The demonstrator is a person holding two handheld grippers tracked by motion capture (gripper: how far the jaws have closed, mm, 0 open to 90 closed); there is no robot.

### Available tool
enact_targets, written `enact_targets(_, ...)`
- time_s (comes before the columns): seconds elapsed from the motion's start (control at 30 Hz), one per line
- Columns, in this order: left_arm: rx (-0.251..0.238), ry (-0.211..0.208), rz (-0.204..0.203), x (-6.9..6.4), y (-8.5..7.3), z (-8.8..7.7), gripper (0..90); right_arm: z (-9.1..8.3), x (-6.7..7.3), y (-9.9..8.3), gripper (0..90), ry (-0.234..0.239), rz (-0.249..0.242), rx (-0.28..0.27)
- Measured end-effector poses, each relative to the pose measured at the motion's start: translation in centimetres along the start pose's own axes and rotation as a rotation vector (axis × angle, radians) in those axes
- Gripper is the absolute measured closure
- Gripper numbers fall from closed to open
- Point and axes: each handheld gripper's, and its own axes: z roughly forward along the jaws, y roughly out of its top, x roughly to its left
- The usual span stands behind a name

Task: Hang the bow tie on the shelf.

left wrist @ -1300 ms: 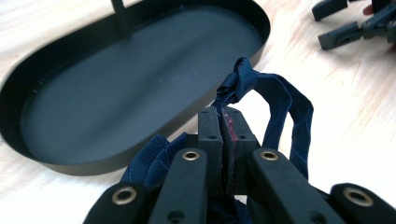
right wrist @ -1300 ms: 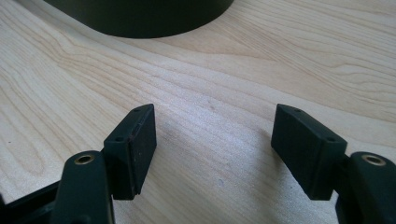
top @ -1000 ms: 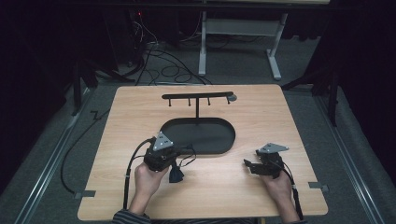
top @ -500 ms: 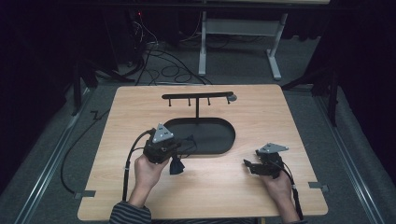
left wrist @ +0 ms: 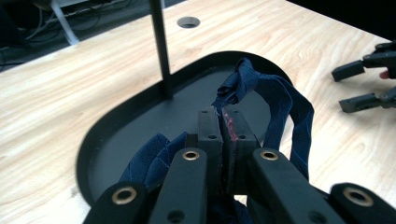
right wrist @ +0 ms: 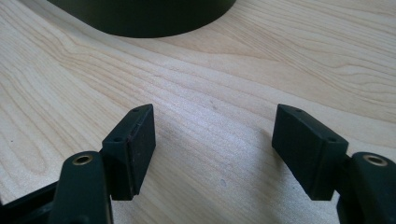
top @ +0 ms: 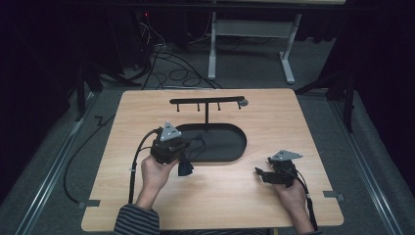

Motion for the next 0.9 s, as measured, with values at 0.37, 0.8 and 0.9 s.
enact_targets(0.37,-0.014,0.047,-0.022,1.2,0.8,-0.3,87.1,0.0,0.0,0.0,31.5,0.000,0.000,0.000)
enact_targets(0.8,-0.046,0.085,-0.039,2.3,1.7,-1.3,87.0,0.0,0.0,0.0,31.5,0.000,-0.001,0.000)
enact_targets(0.9,-0.058,0.093,-0.043,2.7,1.9,-1.6,87.0,0.0,0.0,0.0,31.5,0.000,0.001,0.000)
